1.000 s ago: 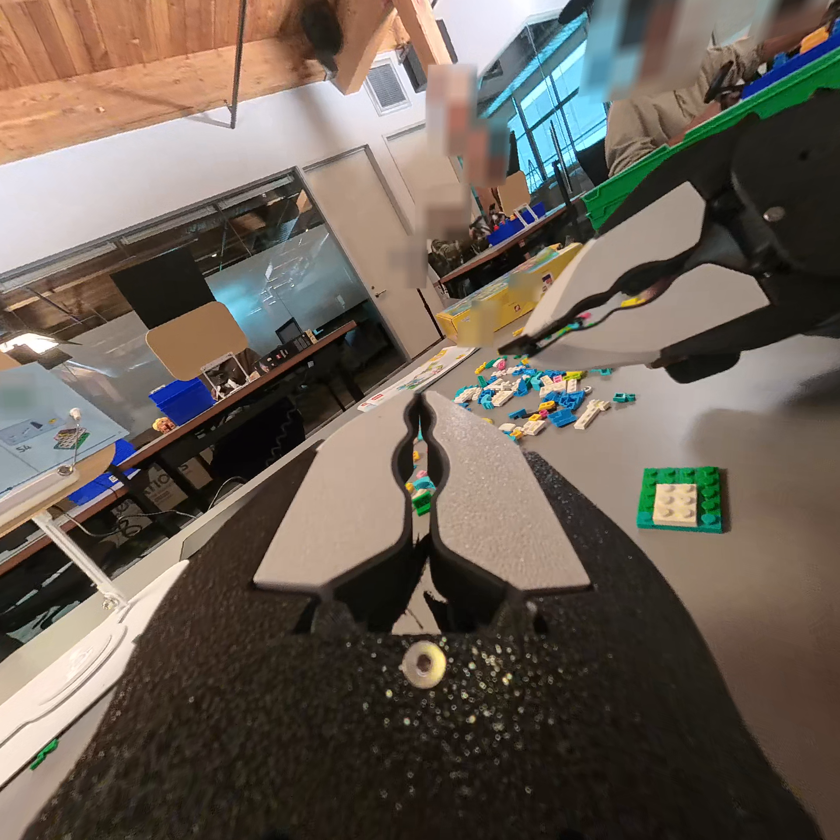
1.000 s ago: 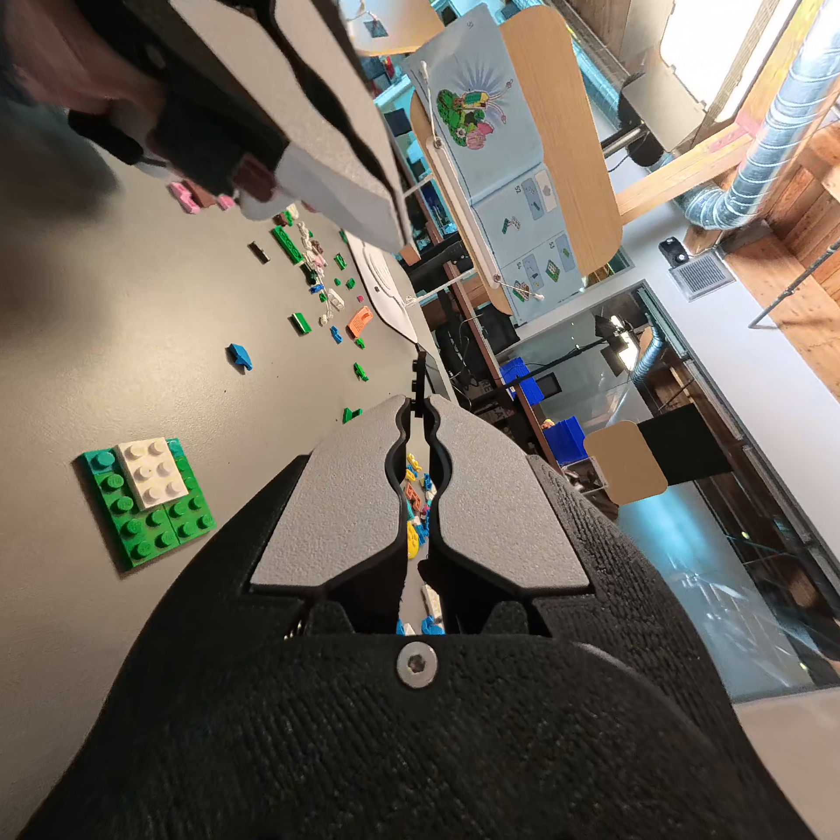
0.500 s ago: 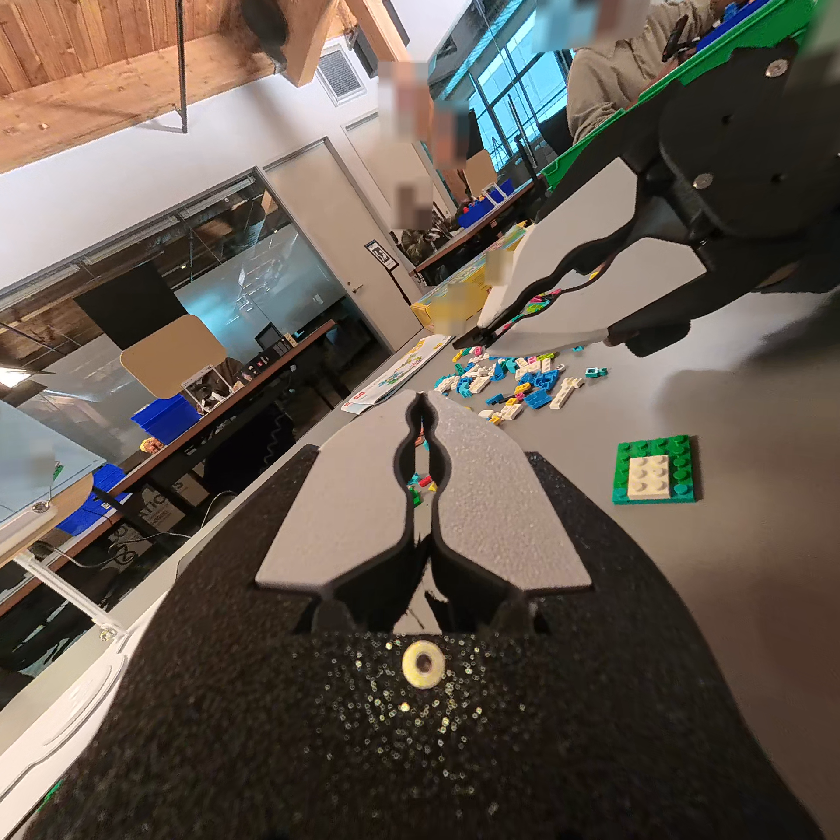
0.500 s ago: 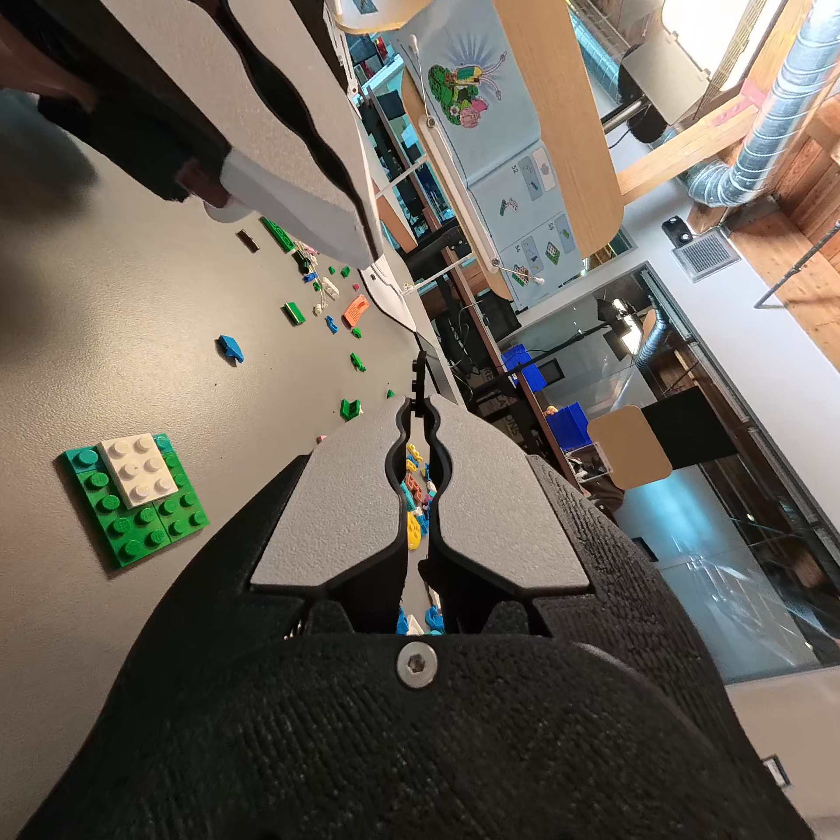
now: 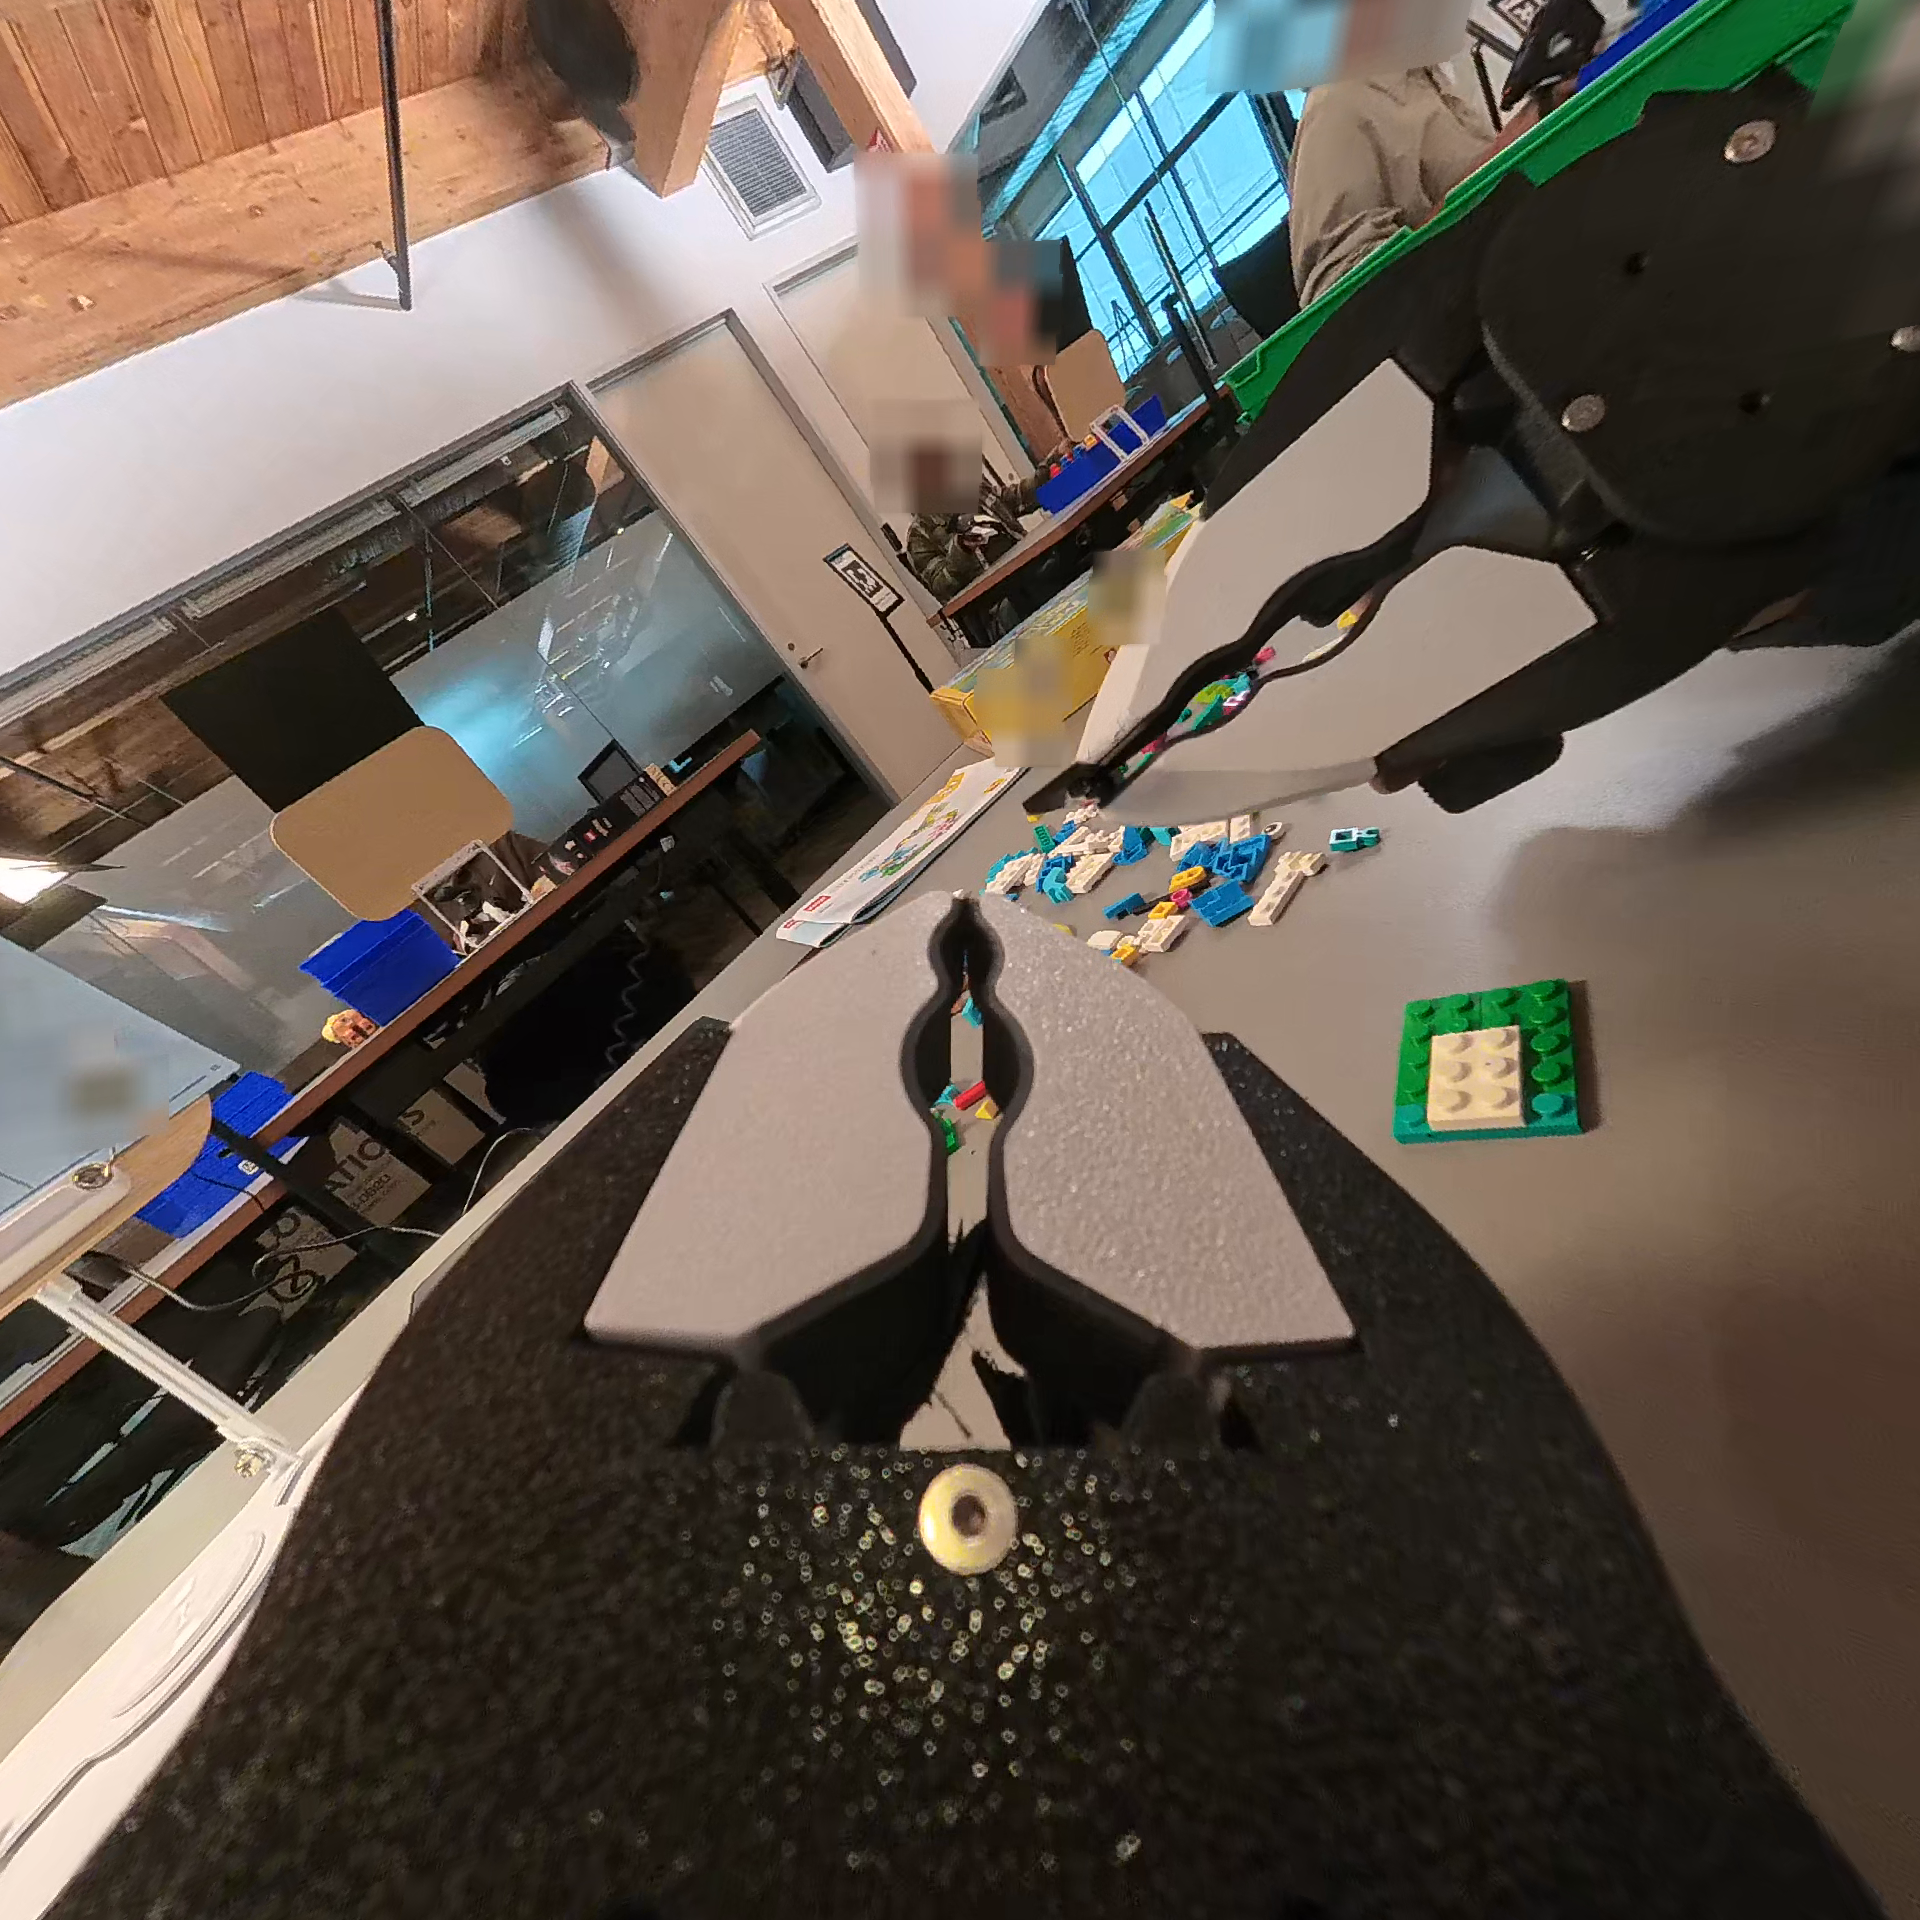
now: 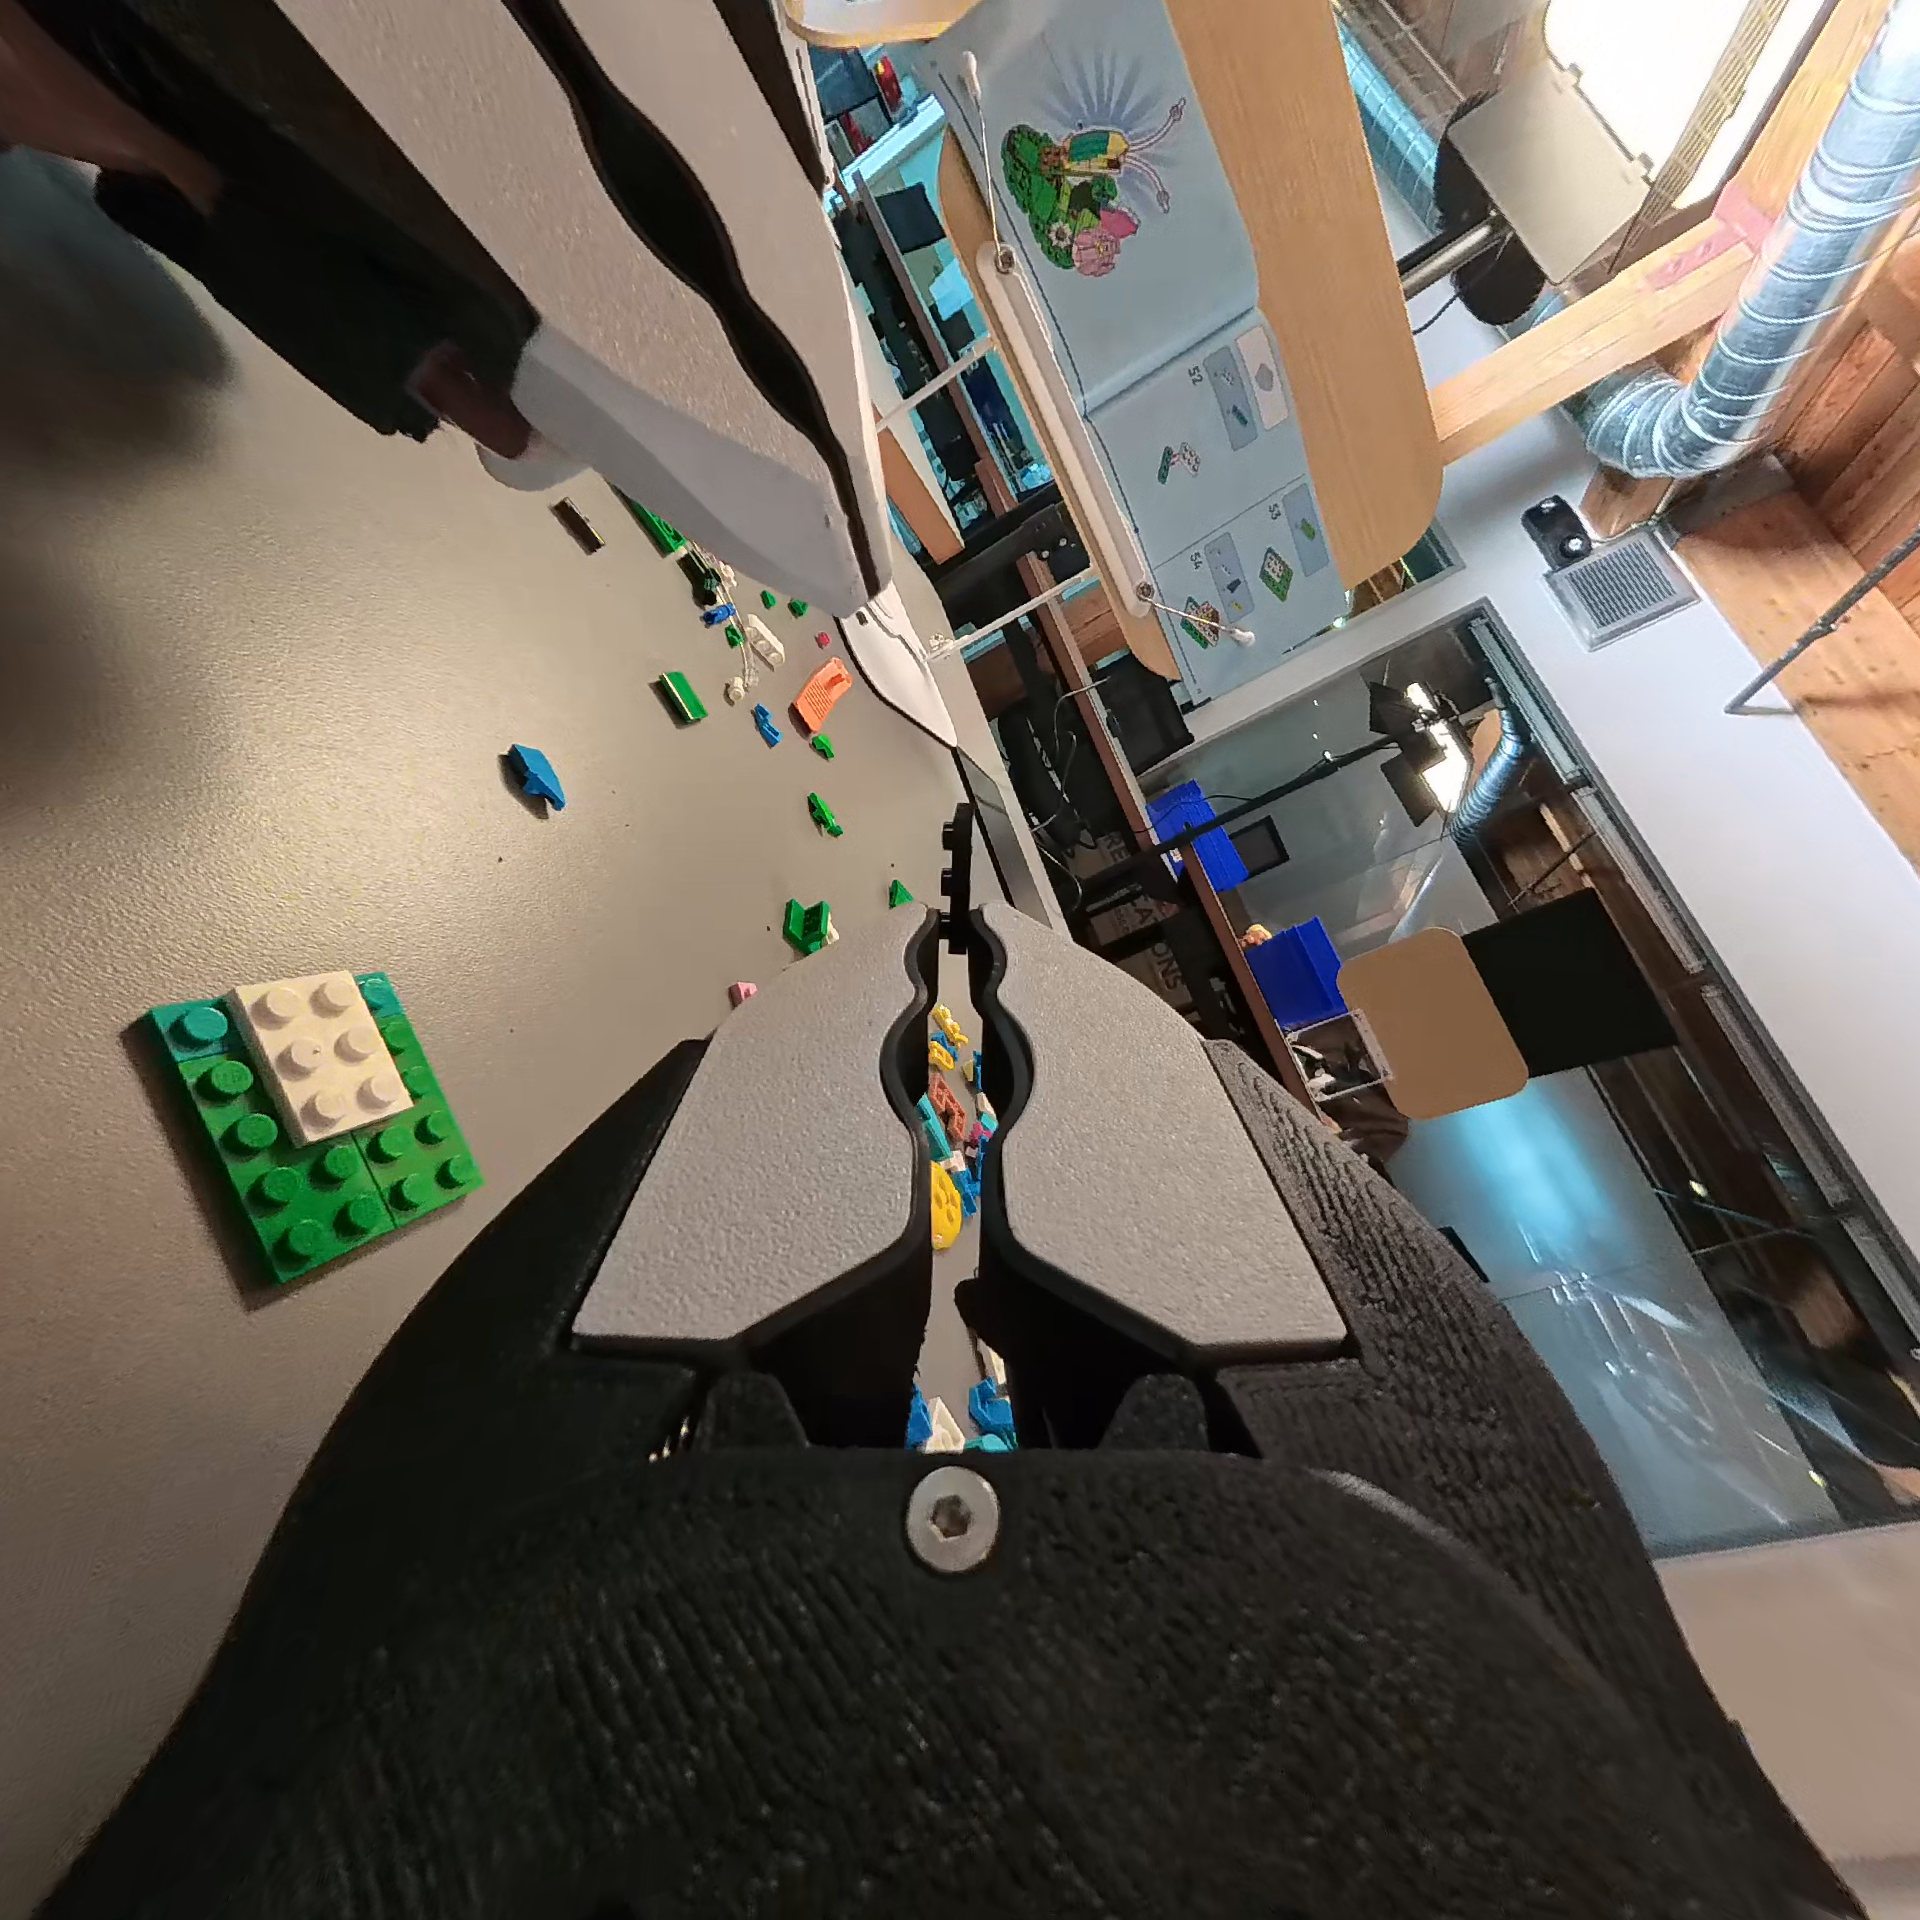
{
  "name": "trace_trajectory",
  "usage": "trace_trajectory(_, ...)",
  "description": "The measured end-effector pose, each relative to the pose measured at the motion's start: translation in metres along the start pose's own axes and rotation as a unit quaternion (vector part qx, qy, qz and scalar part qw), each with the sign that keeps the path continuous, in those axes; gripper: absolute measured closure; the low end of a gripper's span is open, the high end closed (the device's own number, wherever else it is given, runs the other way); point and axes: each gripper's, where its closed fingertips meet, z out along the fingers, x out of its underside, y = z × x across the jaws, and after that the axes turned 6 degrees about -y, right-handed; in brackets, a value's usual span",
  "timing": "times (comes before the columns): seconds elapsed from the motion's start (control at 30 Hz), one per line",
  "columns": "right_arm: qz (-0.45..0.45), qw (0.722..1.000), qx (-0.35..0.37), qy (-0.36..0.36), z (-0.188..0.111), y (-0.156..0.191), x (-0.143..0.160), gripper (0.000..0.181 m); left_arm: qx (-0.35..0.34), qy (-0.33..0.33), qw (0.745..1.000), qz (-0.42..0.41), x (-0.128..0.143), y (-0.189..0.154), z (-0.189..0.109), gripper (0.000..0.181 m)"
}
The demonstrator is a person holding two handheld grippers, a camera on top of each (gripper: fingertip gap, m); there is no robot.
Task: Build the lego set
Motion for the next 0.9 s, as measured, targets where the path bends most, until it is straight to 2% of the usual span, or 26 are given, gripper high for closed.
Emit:
trace_trajectory(0.67,0.006,1.000,-0.027,-0.006,0.001,0.009,-0.002,0.178,0.008,-0.004,1.000,0.008,-0.001,-0.004,0.000,0.181)
trace_trajectory(0.77,0.096,0.988,-0.105,-0.063,-0.002,0.027,-0.020,0.178,0.058,-0.045,0.997,-0.006,-0.013,-0.021,0.001,0.171)
trace_trajectory(0.83,0.181,0.962,-0.184,-0.087,-0.007,0.043,-0.030,0.178,0.077,-0.058,0.995,-0.012,-0.018,-0.027,0.000,0.162)
trace_trajectory(0.9,0.237,0.941,-0.223,-0.097,-0.010,0.049,-0.035,0.178,0.089,-0.062,0.994,-0.022,-0.018,-0.030,-0.001,0.153)
